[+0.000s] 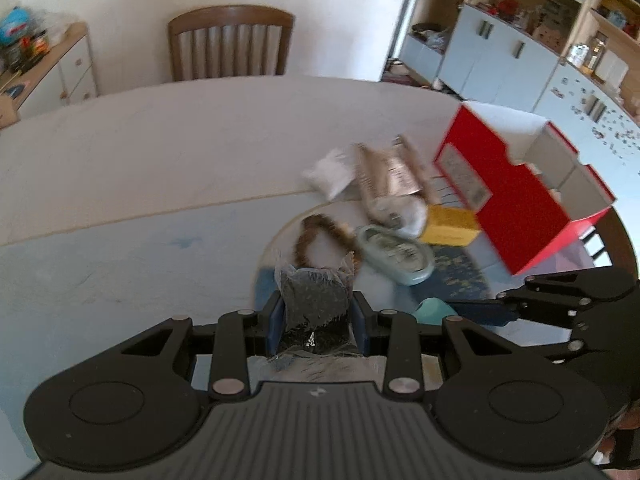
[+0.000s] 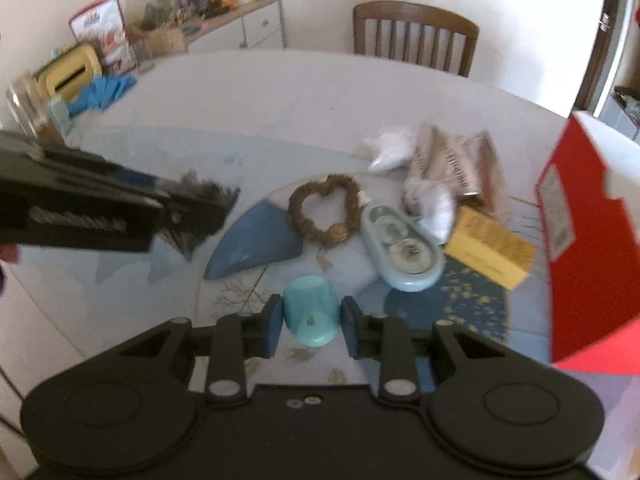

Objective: Organize objects
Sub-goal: 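Carry the mesh bag in the left tool and teal cup in the right tool into the box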

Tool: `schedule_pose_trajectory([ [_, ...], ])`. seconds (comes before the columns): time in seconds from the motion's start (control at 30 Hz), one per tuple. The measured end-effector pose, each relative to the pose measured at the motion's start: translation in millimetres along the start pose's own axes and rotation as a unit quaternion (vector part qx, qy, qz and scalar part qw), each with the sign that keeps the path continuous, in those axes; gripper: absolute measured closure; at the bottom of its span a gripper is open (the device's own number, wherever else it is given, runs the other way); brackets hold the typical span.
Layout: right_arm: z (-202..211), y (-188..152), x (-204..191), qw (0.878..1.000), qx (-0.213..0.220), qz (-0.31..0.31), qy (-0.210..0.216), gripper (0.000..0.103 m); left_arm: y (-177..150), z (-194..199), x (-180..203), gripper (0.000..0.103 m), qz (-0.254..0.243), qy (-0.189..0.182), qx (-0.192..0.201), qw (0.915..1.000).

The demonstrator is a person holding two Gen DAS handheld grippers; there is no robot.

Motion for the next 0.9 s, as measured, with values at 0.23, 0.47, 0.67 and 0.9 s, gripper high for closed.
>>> schedule_pose_trajectory([
  [0.23,61.8,6.2,31.3,0.998,0.044,-0.034,-0.016,0.074,26.2,23.0,54.2,0.069,-0.036,-0.043,0.025,0.9982],
  [0.47,108.0,6.3,69.7,0.995,0.073,-0.063,-0.034,0.074,46.8,34.1,112.0,0.069,-0.071,-0.076,0.040,0.9938],
  [0.67,137.7,-0.1,105.3,0.992,0.088,-0.076,-0.051,0.074,59.1,31.7,160.0,0.069,-0.093,-0.090,0.041,0.9907],
  [0.9,165.9,-12.4,154.4,0.989,0.098,-0.089,-0.067,0.074,69.2,19.6,212.1,0.069,-0.106,-0.095,0.040,0.9890],
])
Point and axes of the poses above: each gripper's, at about its wrist camera, not at the fingertips, and z roughly against the way its jaws point, x to its right, y to its top, the point moved 2 cm from there along -z, roughly the way its jaws point, and after that the axes turned 8 degrees about y, right-handed, at the moved point
